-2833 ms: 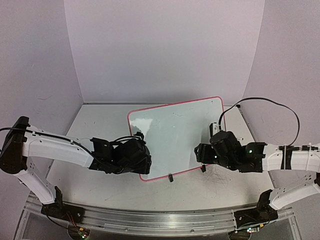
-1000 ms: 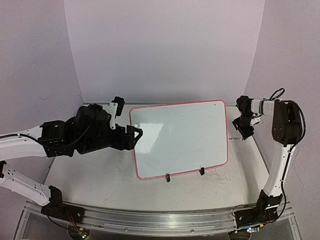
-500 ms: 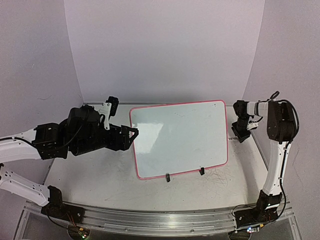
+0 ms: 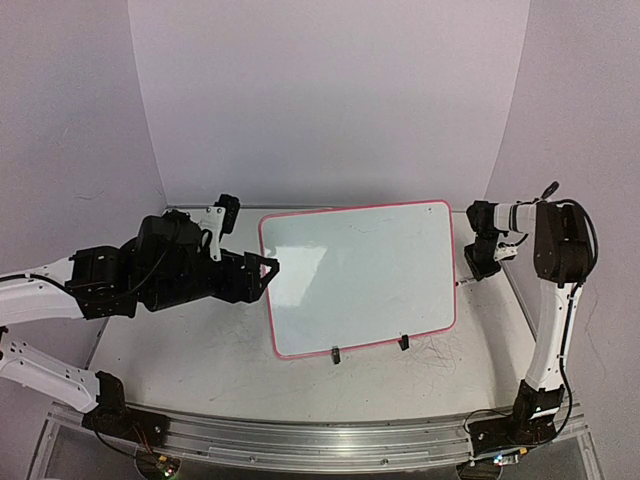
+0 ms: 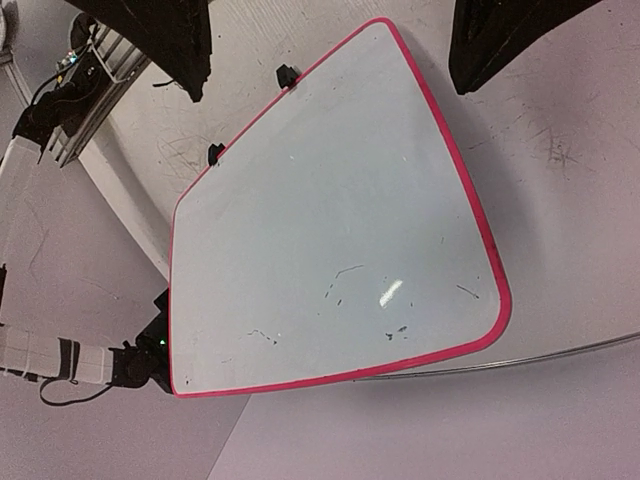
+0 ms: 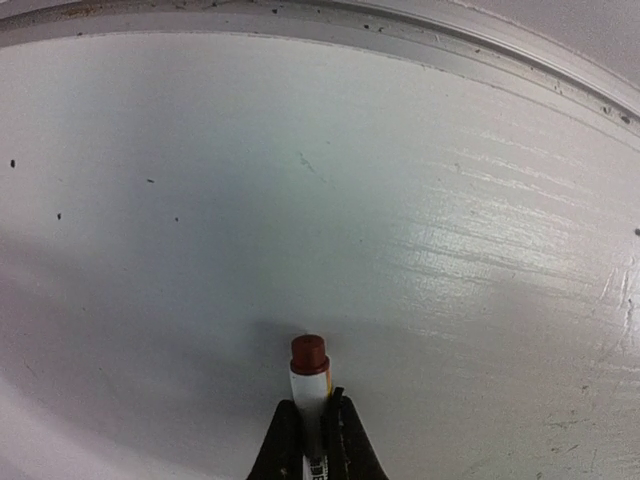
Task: Write a sentence on the whiteboard
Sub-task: Pick up the whiteboard marker from the corner of the board.
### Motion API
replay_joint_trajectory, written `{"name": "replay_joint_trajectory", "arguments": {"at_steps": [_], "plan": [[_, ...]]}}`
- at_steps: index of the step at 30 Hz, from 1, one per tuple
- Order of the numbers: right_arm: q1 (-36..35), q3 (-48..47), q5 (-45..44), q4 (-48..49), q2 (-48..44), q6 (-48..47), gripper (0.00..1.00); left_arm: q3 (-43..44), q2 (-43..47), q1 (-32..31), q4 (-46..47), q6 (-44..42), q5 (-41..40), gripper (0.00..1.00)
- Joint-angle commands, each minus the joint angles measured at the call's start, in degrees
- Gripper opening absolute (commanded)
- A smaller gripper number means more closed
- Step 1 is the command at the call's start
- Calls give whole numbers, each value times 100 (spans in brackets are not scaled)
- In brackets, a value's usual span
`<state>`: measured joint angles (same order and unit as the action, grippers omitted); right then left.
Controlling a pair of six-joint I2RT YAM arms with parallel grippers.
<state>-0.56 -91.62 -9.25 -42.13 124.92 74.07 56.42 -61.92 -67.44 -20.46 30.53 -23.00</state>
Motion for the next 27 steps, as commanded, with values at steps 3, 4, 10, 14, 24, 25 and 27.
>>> {"name": "replay_joint_trajectory", "arguments": {"at_steps": [3,4,10,14,24,25,27], "plan": [[12,-123,-171,-118,25,-107,0,-54,53,14,187,269,111,83],[12,-113,-264,-80,-58,-207,0,-105,92,16,193,302,90,83],[12,203,-977,927,-1070,-1630,0,-222,160,14,290,454,-31,86],[-83,669,-1086,2123,-1963,-3533,0,-303,76,28,531,605,78,86],[-2325,867,-2144,2383,-3777,-6119,0,-234,347,432,1229,863,437,91],[-2649,928,-2465,2240,-3882,-6057,0,-269,425,548,1535,916,599,92],[-3151,999,-2863,1821,-4232,-5951,0,-8,387,719,1548,893,890,90]]}}
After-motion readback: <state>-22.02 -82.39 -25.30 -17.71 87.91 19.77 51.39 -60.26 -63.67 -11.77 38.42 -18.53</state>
